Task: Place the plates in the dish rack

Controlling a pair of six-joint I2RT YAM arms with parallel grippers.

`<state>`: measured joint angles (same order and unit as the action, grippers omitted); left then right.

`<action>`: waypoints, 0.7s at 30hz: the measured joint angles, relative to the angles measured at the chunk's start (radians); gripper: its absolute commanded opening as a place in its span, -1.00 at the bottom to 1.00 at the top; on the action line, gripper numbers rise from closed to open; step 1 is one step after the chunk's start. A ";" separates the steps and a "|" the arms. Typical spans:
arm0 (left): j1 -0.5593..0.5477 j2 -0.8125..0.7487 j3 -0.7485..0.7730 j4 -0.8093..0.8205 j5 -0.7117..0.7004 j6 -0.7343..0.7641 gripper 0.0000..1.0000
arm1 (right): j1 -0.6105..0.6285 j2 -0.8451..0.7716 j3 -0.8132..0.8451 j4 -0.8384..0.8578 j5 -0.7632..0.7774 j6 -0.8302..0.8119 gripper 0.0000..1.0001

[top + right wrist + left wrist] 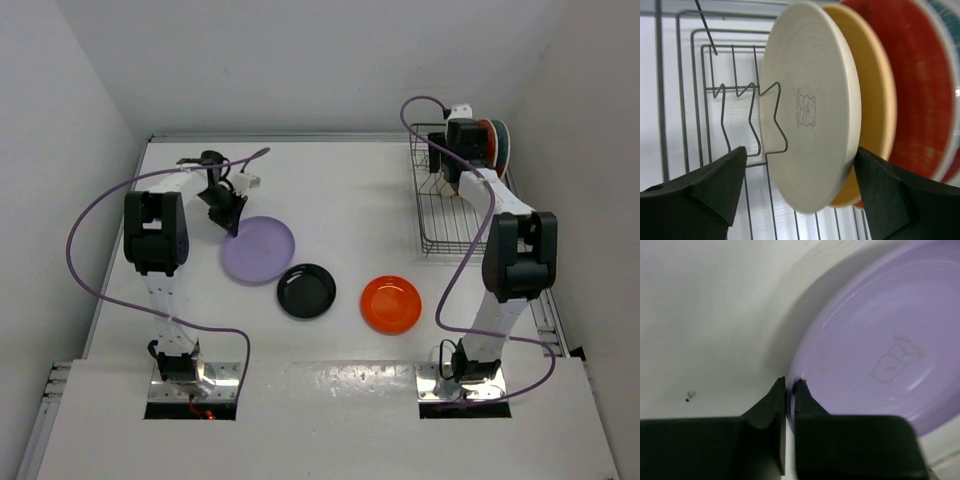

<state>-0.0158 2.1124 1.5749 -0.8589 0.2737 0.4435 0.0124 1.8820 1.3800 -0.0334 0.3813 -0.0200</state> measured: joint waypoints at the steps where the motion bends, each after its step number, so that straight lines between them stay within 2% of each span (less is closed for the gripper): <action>1: 0.005 0.005 0.023 -0.023 0.039 -0.001 -1.00 | 0.000 -0.018 0.000 -0.008 -0.003 0.002 0.78; 6: 0.018 0.008 0.076 -0.104 0.083 0.000 -1.00 | 0.010 -0.144 0.000 -0.039 -0.026 0.007 1.00; 12: 0.018 -0.012 0.201 -0.136 0.086 0.014 -1.00 | 0.057 -0.336 -0.012 -0.042 -0.119 0.035 1.00; 16: 0.005 -0.089 0.290 -0.119 0.103 0.020 -1.00 | 0.115 -0.417 -0.039 -0.044 -0.344 0.093 1.00; 21: -0.084 -0.237 0.335 -0.111 0.154 0.042 -1.00 | 0.259 -0.347 -0.042 -0.058 -0.635 0.174 1.00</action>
<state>-0.0998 1.8759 1.9095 -0.9703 0.4282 0.4850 0.2718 1.5349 1.3384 -0.0914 -0.2535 0.1535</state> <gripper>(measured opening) 0.031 0.995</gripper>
